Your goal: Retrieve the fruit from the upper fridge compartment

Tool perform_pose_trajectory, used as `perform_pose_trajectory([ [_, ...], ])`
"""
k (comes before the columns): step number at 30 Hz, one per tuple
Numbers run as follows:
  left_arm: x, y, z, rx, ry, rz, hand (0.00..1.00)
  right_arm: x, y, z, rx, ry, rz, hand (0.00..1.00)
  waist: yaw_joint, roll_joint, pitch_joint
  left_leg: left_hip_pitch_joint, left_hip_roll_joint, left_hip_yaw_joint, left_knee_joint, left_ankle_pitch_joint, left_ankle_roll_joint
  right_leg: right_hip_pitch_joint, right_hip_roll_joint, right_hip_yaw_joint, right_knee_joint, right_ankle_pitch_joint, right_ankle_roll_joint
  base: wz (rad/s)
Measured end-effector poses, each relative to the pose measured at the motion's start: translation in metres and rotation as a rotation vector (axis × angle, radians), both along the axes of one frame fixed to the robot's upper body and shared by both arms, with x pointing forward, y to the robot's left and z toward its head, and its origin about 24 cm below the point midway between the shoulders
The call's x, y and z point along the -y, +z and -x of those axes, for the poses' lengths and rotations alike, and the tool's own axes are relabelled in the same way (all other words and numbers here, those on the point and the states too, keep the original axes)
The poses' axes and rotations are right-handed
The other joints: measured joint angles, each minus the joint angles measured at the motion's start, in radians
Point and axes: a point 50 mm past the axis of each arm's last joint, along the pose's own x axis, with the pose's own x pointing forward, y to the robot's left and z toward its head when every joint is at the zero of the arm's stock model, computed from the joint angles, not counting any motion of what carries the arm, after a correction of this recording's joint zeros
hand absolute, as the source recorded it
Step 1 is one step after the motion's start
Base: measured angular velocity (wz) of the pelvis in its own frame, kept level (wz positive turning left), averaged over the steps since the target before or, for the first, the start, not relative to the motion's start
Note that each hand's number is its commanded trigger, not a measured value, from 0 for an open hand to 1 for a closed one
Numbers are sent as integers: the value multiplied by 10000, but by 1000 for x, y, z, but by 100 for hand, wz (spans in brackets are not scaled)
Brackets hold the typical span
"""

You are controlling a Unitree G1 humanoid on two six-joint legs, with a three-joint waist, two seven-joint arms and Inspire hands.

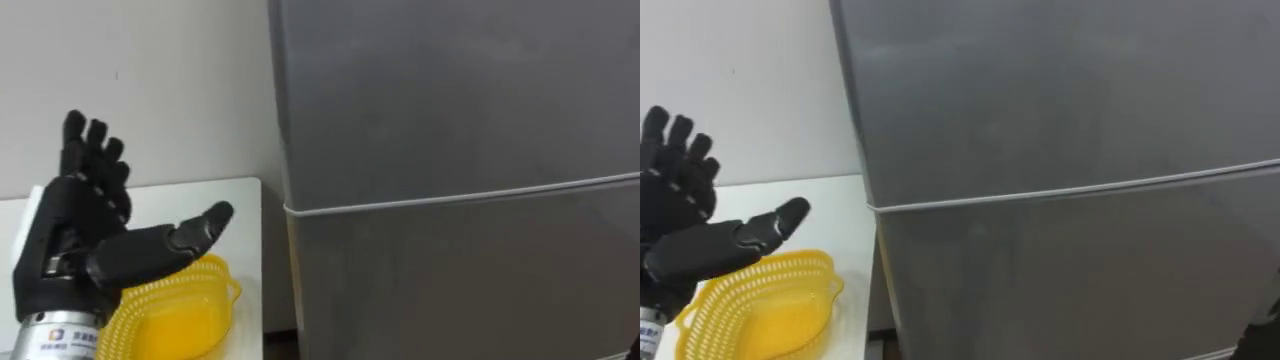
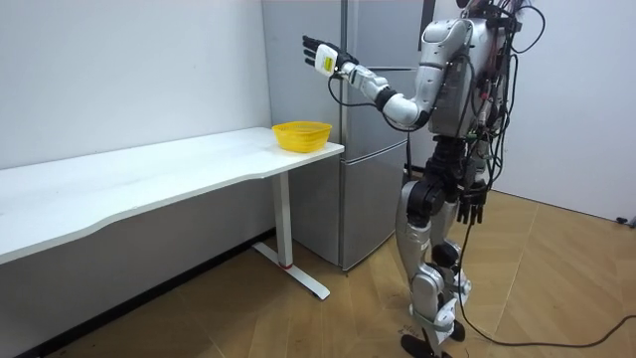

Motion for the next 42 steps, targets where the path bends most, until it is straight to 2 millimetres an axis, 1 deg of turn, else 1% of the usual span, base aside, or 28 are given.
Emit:
perform_pose_trajectory([
  [2, 5, 4, 1, 203, -289, -112, 0, 0, 0, -4, 63, 100, 30, 0, -117, 26, -6, 21, 7, 58, 0, 0, 0, 9, 7, 31, -1, 0, 0, -6],
  [6, 17, 15, 1, 726, -1019, -315, 0, 0, 0, -10, 194, 190, 39, 0, -158, 79, 6, 99, 12, 74, 0, 0, -1, 80, 20, 122, -19, 0, 0, -8],
  [8, 24, 17, 2, 819, -1418, -428, 0, 1, 0, -13, 260, 158, 60, 0, -173, 107, -2, 116, 10, 73, 0, 0, -1, 90, 20, 129, -24, 0, 0, -2],
  [14, 43, 14, 3, 670, -2757, -770, 0, 0, 0, -19, 313, 448, 68, 0, -253, 82, 20, 211, 21, 77, -7, 1, -1, 245, 21, 133, -28, 0, 0, 5],
  [17, 44, 13, 2, 581, -2909, -844, 0, 0, 0, -19, 314, 449, 70, 0, -262, 83, 20, 209, 21, 77, -7, 1, -1, 221, 21, 141, -28, 0, 0, 1],
  [21, 46, 12, 3, 541, -3107, -938, 0, 0, 0, -22, 366, 468, 86, 0, -388, 73, 24, 208, 22, 78, -24, 1, -2, 273, 18, 158, -27, 0, 0, 5],
  [24, 47, 12, 3, 547, -3257, -990, 0, 1, 0, -22, 379, 470, 97, 0, -396, 75, 20, 230, 20, 164, -24, 1, -2, 275, 23, 288, -24, 0, 0, -4],
  [28, 53, 11, 3, 519, -3591, -1075, 0, 2, 0, -24, 373, 520, 117, 0, -402, 66, 13, 274, 24, 161, -21, 2, -2, 246, 33, 320, 28, 0, 0, -2],
  [29, 55, 10, 4, 514, -3724, -1105, 0, 2, 0, -22, 286, 598, 125, 0, -383, 68, 14, 304, 57, 125, -31, 3, -1, 160, 67, 312, 202, 0, 1, -11],
  [30, 57, 10, 4, 497, -3798, -1116, 0, 2, 0, -21, 197, 727, 115, 0, -343, 127, 28, 445, 208, -161, -162, 46, 36, -268, 229, 157, 991, -32, 40, -16],
  [31, 57, 9, 3, 472, -3823, -1124, 0, 2, 0, -21, 197, 797, 83, 0, -322, 184, 82, 521, 384, -549, -237, 58, 57, -665, 463, 58, 1431, -260, 137, -40],
  [32, 55, 10, 3, 550, -3683, -1153, 0, -1, -1, -24, 317, 864, -15, 0, -202, 347, 50, 516, 602, -1037, -277, 40, 54, -1369, 781, 326, 800, -57, -142, -57],
  [33, 48, 13, 3, 657, -3361, -1197, 0, -3, -1, -28, 417, 933, -36, 0, -173, 46, -42, 440, 531, -1009, -186, -73, -88, -2001, 610, 168, -26, 1681, -306, -30],
  [34, 47, 11, 2, 551, -3289, -1026, 0, 0, 0, -27, 392, 943, 27, 0, -353, 213, -27, 408, 680, -1043, -124, -189, -180, -1944, 613, -74, 168, 1680, -135, 40],
  [35, 50, 11, 1, 481, -3396, -1031, 0, 3, 0, -20, 189, 860, 135, 0, -569, 211, -58, 450, 753, -842, -142, -194, -218, -1771, 601, -111, 152, 1664, -119, 86],
  [36, 53, 12, 0, 502, -3699, -1269, 0, 4, 0, -17, -4, 840, 152, 0, -623, 182, -34, 465, 823, -434, -190, -173, -258, -1730, 612, 37, 155, 1664, -119, 76],
  [38, 60, 14, 0, 561, -4159, -1619, 0, 3, 0, -18, -38, 885, 65, 0, -665, 136, 7, 435, 870, -168, -364, -159, -277, -1731, 630, 159, 157, 1646, -84, 49],
  [39, 64, 13, 1, 523, -4396, -1704, 0, 4, 0, -19, -44, 958, 54, 0, -621, 94, 31, 411, 825, -57, -361, -161, -274, -1761, 602, 304, 157, 1634, -29, 32],
  [40, 65, 13, 1, 490, -4507, -1703, 0, 4, 0, -21, -10, 1008, 58, 0, -578, 82, 29, 395, 766, -35, -356, -163, -271, -1789, 594, 315, 152, 1638, 3, 3],
  [41, 67, 13, 2, 499, -4755, -1717, 0, 5, 1, -28, 148, 1096, 41, 0, -494, 47, 43, 313, 646, -5, -312, -166, -260, -1807, 557, 332, 121, 1601, 63, -4],
  [42, 67, 13, 2, 409, -4797, -1593, 0, 5, 1, -32, 231, 1142, 26, 0, -487, 72, 31, 204, 602, -17, -236, -168, -249, -1801, 512, 445, -1, 1639, 110, 0],
])
